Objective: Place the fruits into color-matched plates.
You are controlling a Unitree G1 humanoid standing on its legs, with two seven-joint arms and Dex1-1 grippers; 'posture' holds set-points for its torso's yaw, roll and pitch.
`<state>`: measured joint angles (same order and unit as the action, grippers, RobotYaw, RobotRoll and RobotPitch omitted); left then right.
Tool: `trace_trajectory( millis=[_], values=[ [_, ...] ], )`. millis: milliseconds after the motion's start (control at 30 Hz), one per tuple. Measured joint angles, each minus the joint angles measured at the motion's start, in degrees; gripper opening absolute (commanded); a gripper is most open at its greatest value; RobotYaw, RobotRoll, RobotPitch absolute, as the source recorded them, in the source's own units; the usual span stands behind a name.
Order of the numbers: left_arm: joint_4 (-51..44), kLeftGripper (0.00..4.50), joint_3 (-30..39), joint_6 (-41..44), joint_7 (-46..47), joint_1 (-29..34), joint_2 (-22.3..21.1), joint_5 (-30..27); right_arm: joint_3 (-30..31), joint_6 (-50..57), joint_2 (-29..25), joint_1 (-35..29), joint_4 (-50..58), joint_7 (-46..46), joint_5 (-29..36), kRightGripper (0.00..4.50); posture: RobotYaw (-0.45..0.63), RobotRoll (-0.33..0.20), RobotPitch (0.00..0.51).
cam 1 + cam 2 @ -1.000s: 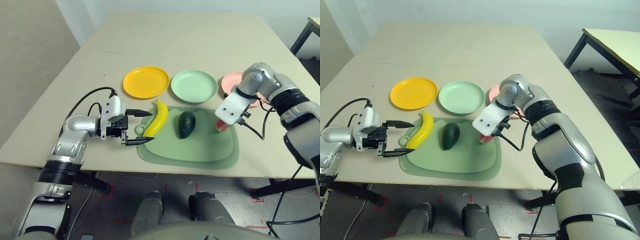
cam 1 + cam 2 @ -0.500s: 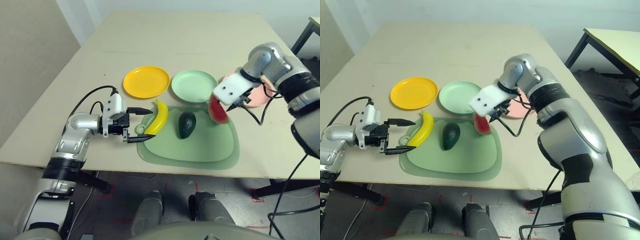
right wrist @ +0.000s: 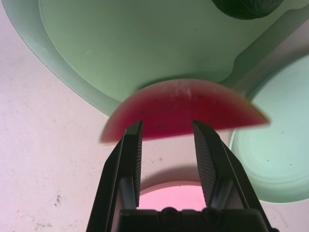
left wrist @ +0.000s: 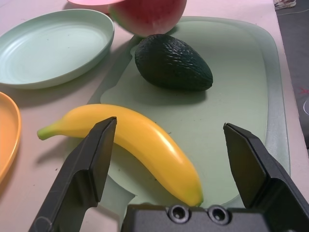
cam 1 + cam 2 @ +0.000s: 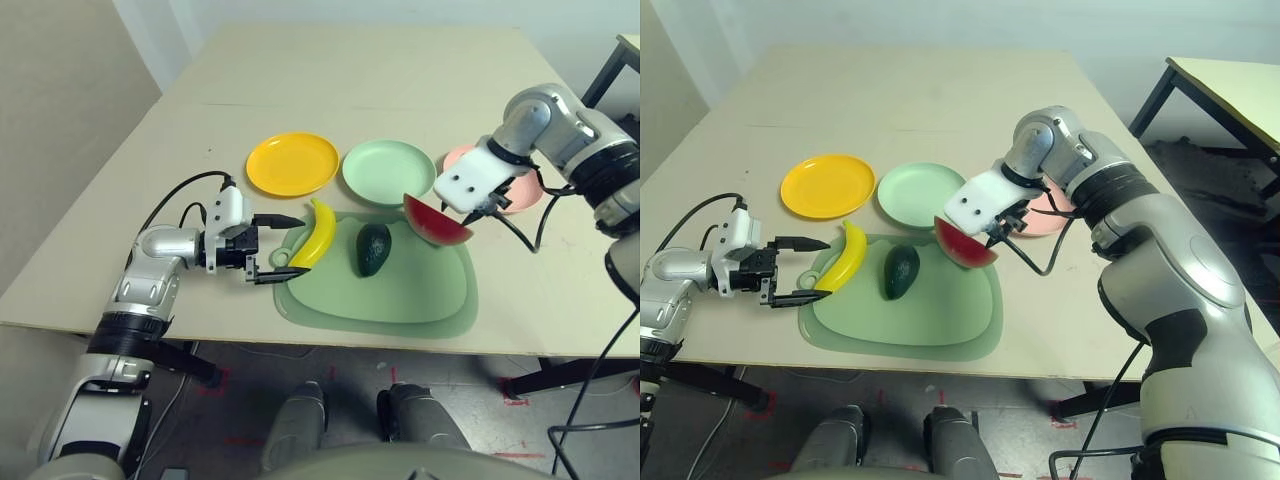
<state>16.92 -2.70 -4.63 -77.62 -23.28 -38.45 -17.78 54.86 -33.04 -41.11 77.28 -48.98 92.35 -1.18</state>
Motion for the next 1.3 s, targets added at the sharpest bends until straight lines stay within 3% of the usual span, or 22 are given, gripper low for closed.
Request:
trace_trajectory(
  millis=[200,233,500,567,767,900,1100,1300],
  values=[
    [1.17,4.50,-0.01,-0.25,-0.38,-0.40,-0.05,0.14,-0.25,0.34,-0.14,0.38,0.59,0.00,0.55,4.37,0.00,0.000,0.045],
    [1.27,4.50,-0.01,-0.38,-0.39,-0.49,-0.04,0.18,-0.25,1.19,-0.30,0.38,1.15,0.00,1.05,4.47,0.00,0.000,0.045],
    [2.22,4.50,-0.04,-0.58,-0.38,-1.37,-0.01,0.68,0.12,16.88,-5.73,0.27,13.49,0.00,8.63,4.47,0.00,0.000,0.051],
    [2.33,4.50,-0.04,-0.58,-0.38,-1.37,-0.01,0.86,-0.63,25.72,-5.08,0.15,15.88,-0.01,9.79,4.47,0.00,0.000,0.051],
    [2.32,4.50,-0.15,-0.58,-0.37,-1.48,0.09,1.16,-10.88,61.89,2.45,-1.01,19.79,-1.42,10.39,4.47,0.01,0.000,0.061],
    [2.32,4.50,-0.15,-0.56,-0.36,-1.25,-0.01,1.19,-12.08,83.47,3.21,-0.90,21.43,-2.06,9.92,4.47,0.01,0.000,0.066],
    [1.95,4.50,-0.15,-0.46,-0.31,-0.60,-0.01,1.19,-12.08,91.45,3.16,-2.28,21.30,-4.12,7.44,4.47,0.01,0.000,0.072],
    [1.60,4.50,-0.19,-0.37,-0.27,-0.06,0.01,1.19,-13.51,91.62,4.38,-2.76,17.87,-7.24,5.54,4.47,0.01,0.000,0.073]
  ],
)
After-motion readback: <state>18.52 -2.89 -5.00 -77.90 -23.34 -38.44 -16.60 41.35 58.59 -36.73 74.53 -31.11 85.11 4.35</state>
